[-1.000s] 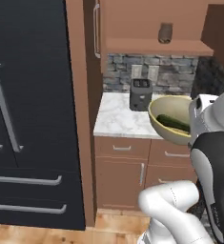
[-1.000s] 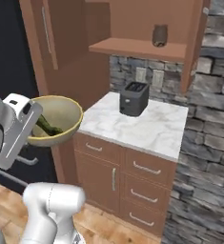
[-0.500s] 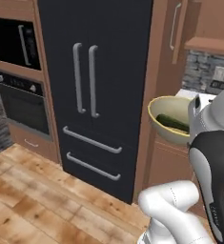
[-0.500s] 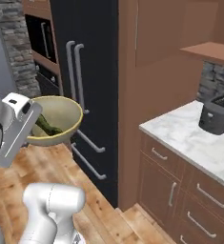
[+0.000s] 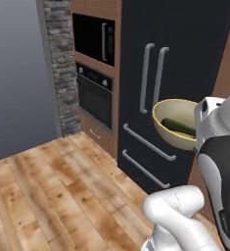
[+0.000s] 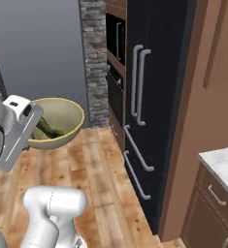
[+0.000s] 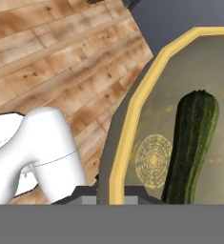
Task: Pick the squash from the cabinet and place it in the bowl. Then pick the bowl and place it in the sink. Then turn on the sink facuet.
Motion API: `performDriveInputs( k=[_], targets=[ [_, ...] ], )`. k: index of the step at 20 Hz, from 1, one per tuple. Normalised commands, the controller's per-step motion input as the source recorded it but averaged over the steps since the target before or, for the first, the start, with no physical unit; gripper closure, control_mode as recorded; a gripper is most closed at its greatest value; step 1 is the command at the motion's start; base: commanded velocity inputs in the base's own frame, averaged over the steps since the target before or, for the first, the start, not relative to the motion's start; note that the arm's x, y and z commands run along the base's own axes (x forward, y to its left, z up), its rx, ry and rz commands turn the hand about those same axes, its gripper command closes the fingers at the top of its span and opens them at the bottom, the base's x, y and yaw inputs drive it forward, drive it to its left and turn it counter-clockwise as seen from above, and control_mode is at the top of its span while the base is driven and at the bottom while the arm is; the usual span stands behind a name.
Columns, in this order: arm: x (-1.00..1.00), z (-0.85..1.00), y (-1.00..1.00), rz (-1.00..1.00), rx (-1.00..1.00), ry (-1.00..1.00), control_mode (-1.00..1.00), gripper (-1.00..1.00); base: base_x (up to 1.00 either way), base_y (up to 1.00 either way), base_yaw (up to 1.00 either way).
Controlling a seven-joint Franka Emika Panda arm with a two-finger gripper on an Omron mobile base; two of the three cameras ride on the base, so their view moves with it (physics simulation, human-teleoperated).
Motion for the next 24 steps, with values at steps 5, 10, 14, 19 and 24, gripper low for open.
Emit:
performDriveInputs(
  k=[5, 10, 14, 19, 24],
  targets=[
    [0.0, 0.0, 0.0, 0.0, 0.0, 0.0, 1.0, 1.0, 0.87, 0.01, 0.49],
    [0.0, 0.0, 0.0, 0.0, 0.0, 0.0, 1.0, 1.0, 0.91, 0.03, 0.58],
    [0.0, 0.0, 0.0, 0.0, 0.0, 0.0, 1.0, 1.0, 1.0, 0.0, 0.65],
    [0.0, 0.0, 0.0, 0.0, 0.0, 0.0, 1.0, 1.0, 0.74, 0.0, 0.77],
    [0.0, 0.0, 0.0, 0.0, 0.0, 0.0, 1.0, 1.0, 0.76, 0.0, 0.82]
  ],
)
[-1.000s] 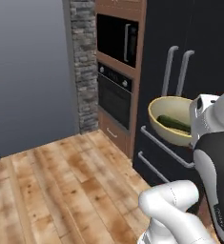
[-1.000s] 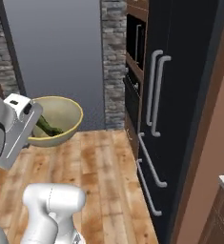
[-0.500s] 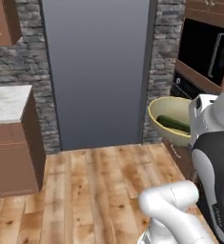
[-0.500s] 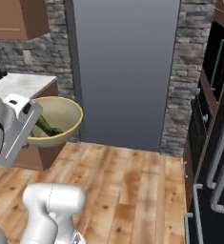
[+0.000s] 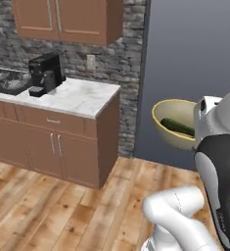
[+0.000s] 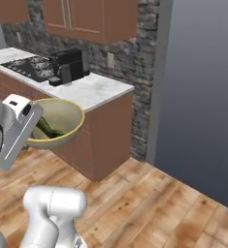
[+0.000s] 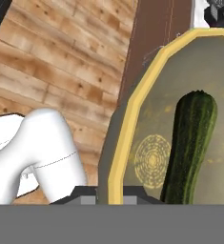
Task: Pick the squash from the cabinet and place it in the bowl. Then pick the bowl and place it in the sink. Then turn on the sink facuet.
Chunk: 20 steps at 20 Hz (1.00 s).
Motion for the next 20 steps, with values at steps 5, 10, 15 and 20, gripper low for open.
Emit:
performDriveInputs(
  k=[5, 10, 15, 20],
  targets=[
    [0.0, 0.0, 0.0, 0.0, 0.0, 0.0, 1.0, 1.0, 0.95, 0.0, 0.79],
    [0.0, 0.0, 0.0, 0.0, 0.0, 0.0, 1.0, 1.0, 1.0, -0.02, 0.77],
    [0.0, 0.0, 0.0, 0.0, 0.0, 0.0, 1.0, 1.0, 0.99, 0.0, 0.67],
    [0.0, 0.0, 0.0, 0.0, 0.0, 0.0, 1.0, 1.0, 1.0, 0.0, 0.36]
  ],
)
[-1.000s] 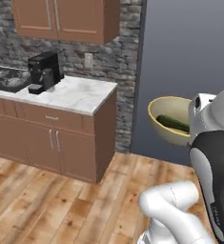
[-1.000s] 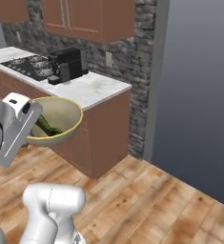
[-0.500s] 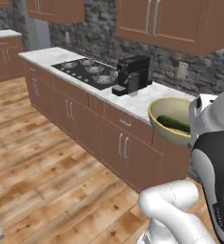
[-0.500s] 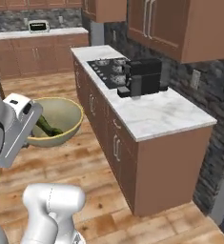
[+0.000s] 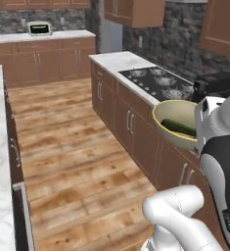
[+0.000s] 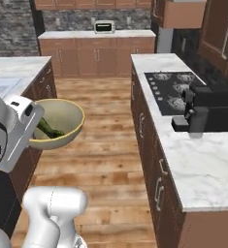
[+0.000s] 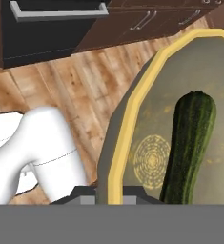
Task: Pick the squash from the cabinet and place it in the bowl. Then pick the bowl and place it in the sink. Then turn on the sink facuet.
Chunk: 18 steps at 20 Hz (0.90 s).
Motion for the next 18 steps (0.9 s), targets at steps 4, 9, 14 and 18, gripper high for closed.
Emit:
performDriveInputs(
  k=[4, 9, 14, 18],
  targets=[
    [0.0, 0.0, 0.0, 0.0, 0.0, 0.0, 1.0, 1.0, 1.0, 0.0, 0.26],
    [0.0, 0.0, 0.0, 0.0, 0.0, 0.0, 1.0, 1.0, 1.0, 0.0, 0.26],
    [0.0, 0.0, 0.0, 0.0, 0.0, 0.0, 1.0, 1.0, 1.0, -0.08, 0.31],
    [0.0, 0.0, 0.0, 0.0, 0.0, 0.0, 1.0, 1.0, 1.0, -0.35, 0.44]
  ],
)
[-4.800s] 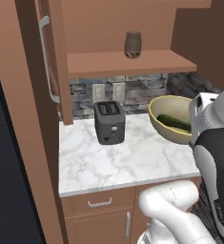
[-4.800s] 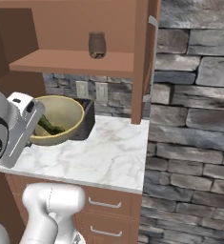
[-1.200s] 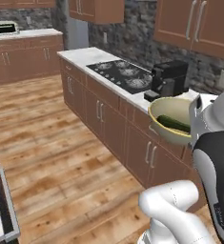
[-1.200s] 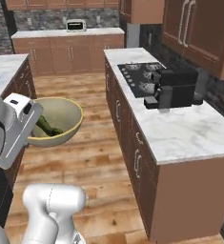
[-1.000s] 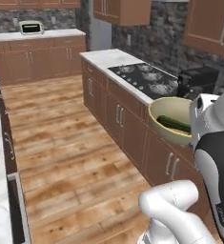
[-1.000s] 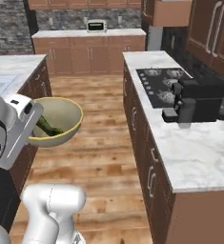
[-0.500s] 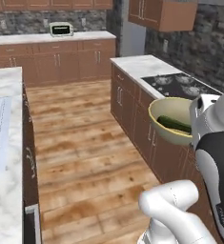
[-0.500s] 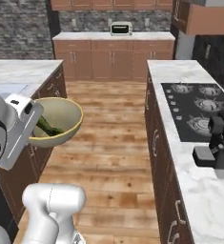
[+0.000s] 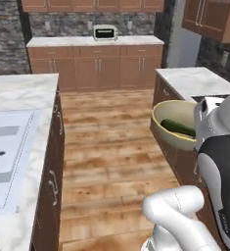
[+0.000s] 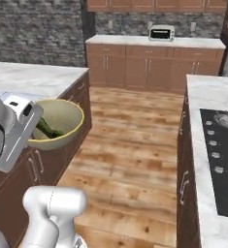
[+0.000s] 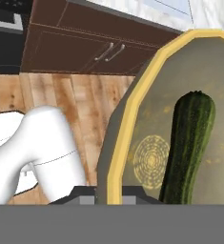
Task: Pick the squash from the cabinet and place it in the bowl. Then pick the bowl and place it in the sink. Then turn on the sink facuet.
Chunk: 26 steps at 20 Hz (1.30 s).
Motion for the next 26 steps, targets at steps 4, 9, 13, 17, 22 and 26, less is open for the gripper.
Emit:
performDriveInputs(
  k=[4, 9, 13, 17, 22, 26],
  targets=[
    [0.0, 0.0, 0.0, 0.0, 0.0, 0.0, 1.0, 1.0, 0.81, -0.4, 0.63],
    [0.0, 0.0, 0.0, 0.0, 0.0, 0.0, 1.0, 1.0, 0.4, -0.43, 0.67],
    [0.0, 0.0, 0.0, 0.0, 0.0, 0.0, 1.0, 1.0, 0.31, -0.28, 0.75],
    [0.0, 0.0, 0.0, 0.0, 0.0, 0.0, 1.0, 1.0, 0.4, -0.38, 0.68],
    [0.0, 0.0, 0.0, 0.0, 0.0, 0.0, 1.0, 1.0, 0.35, -0.5, 0.62],
    [0.0, 0.0, 0.0, 0.0, 0.0, 0.0, 1.0, 1.0, 0.29, -0.63, 0.55]
  ],
)
